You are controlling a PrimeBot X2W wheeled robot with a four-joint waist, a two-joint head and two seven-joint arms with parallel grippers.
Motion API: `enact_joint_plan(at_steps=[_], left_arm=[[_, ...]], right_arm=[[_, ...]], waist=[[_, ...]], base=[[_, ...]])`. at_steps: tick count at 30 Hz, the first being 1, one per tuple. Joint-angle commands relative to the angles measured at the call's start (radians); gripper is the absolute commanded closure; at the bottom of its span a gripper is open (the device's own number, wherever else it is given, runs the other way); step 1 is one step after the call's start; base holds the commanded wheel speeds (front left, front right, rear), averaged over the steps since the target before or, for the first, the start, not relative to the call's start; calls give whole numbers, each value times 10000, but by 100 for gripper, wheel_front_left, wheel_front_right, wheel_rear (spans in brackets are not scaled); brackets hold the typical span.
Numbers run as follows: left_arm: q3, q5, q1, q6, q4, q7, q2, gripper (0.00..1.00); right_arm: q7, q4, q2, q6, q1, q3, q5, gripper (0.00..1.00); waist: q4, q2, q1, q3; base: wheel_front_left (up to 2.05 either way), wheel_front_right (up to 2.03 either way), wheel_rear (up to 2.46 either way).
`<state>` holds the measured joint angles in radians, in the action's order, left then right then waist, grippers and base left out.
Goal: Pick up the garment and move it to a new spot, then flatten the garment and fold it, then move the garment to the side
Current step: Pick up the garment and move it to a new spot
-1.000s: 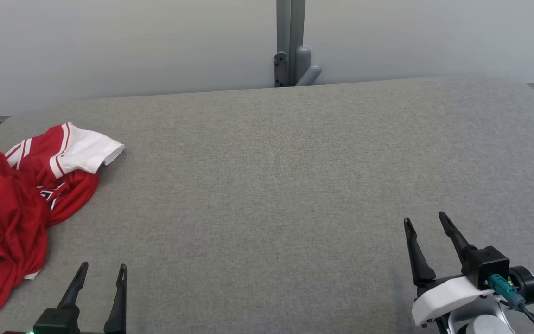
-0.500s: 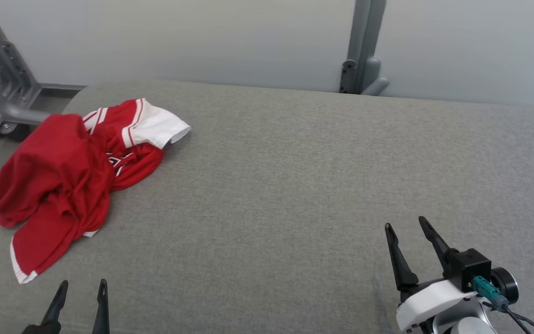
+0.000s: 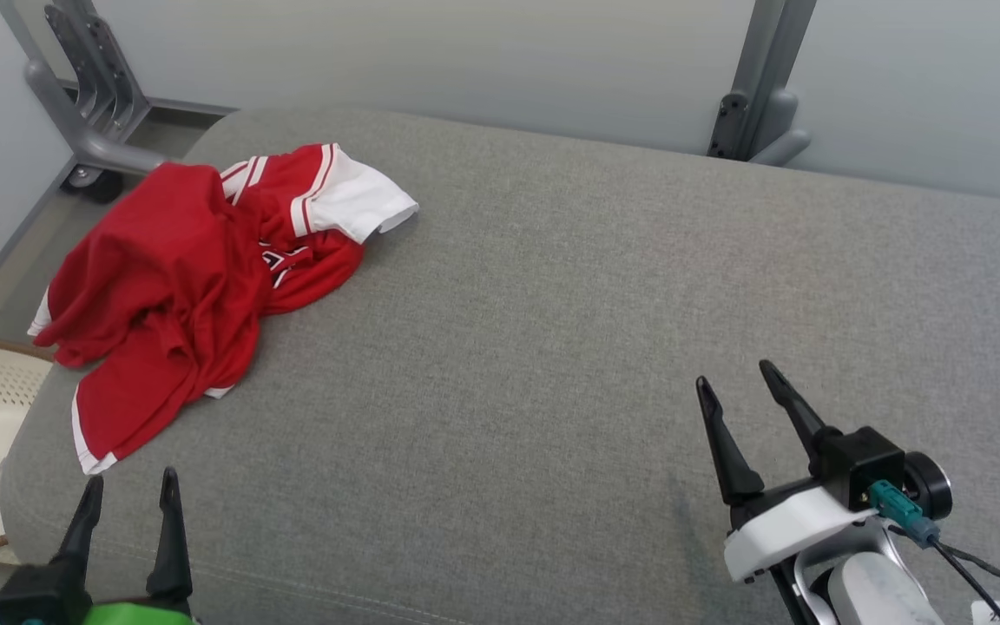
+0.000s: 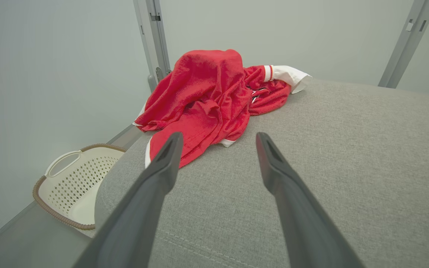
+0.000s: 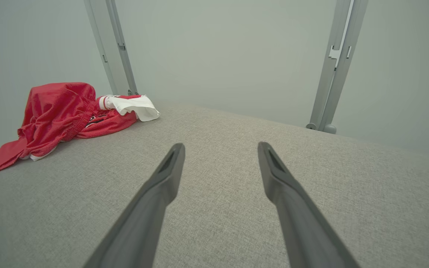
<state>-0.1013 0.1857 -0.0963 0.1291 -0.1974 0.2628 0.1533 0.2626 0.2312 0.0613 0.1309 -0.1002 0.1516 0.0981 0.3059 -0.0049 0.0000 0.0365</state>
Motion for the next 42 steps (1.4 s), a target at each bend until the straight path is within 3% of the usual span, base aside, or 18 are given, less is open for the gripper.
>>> enact_joint_plan(at_steps=[1,5,11,17,25,26,28,35,42], left_arm=[[60,97,349,9,0,28,52,0],[375,904,2135,9,-777,23,276,0],[797,2540,4622,9,-2554,-87,977,0],[1448,3567,6723,9,-4200,-363,1698,0],[1637,4418,8437,10,-7036,-850,1952,0],[1737,4484,8527,10,-7245,-836,1959,11],[1877,4765,8655,10,-7521,-749,1946,100],[2562,5040,8462,10,-7225,-136,2345,100],[2683,4872,8188,10,-5540,30,2905,100]], right_arm=[[36,-60,116,-3,-220,-30,-79,0],[36,-205,480,-3,-944,131,-256,0],[35,-238,713,-3,-1529,292,-344,0],[35,-185,828,-3,-1900,573,-419,0],[35,-93,911,-3,-2364,1172,-379,0],[35,-84,933,-3,-2383,1188,-352,0],[35,-91,941,-3,-2389,1193,-314,0],[35,-48,757,-3,-1808,863,-179,0],[35,4,387,-3,-1304,740,24,0]], waist=[[-274,49,0,873],[-561,49,0,2402],[-791,49,0,3694],[-879,49,0,4354],[-1105,49,0,4574],[-1122,49,0,4560],[-1135,49,0,4507],[-851,49,0,3784],[-690,49,0,2812]], base=[[0,0,0],[0,0,0],[0,0,0],[0,0,0],[0,0,0],[0,0,0],[0,0,0],[0,0,0],[0,0,0]])
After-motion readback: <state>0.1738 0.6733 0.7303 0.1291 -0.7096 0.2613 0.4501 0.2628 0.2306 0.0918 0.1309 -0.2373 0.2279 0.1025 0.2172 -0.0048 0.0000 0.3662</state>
